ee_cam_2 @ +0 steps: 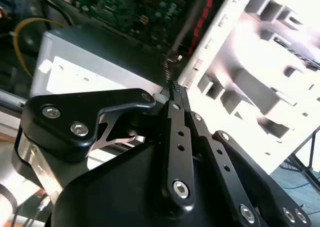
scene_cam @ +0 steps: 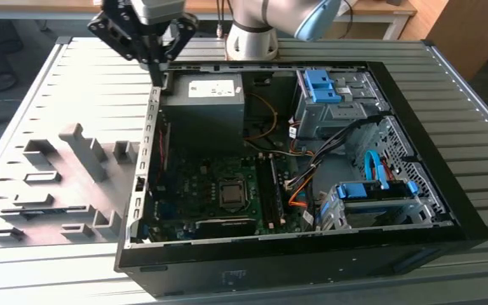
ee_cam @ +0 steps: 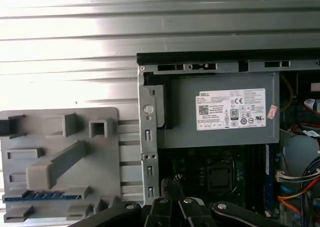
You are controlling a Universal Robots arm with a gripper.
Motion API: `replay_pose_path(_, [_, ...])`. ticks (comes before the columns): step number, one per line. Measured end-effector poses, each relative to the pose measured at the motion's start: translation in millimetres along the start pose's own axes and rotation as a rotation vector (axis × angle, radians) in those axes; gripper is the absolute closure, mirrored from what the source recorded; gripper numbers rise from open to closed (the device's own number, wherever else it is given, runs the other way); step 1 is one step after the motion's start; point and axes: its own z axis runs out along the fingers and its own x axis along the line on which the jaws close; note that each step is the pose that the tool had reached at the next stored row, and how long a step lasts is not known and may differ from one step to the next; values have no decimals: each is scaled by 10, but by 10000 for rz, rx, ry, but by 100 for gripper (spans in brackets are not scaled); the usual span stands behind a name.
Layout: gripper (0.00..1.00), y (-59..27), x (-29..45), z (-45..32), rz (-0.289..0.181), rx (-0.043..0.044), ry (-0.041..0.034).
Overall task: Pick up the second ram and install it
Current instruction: 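Reach for the second ram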
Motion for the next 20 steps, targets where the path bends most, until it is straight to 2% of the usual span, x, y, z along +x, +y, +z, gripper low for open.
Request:
replay_pose_path(3, [90,-8,118,-3,0,0,-1])
replay_pose_path(8, [90,-18,270,-7,0,0,-1])
replay_pose_path(20, [90,-51,802,-16,1,-1,-4])
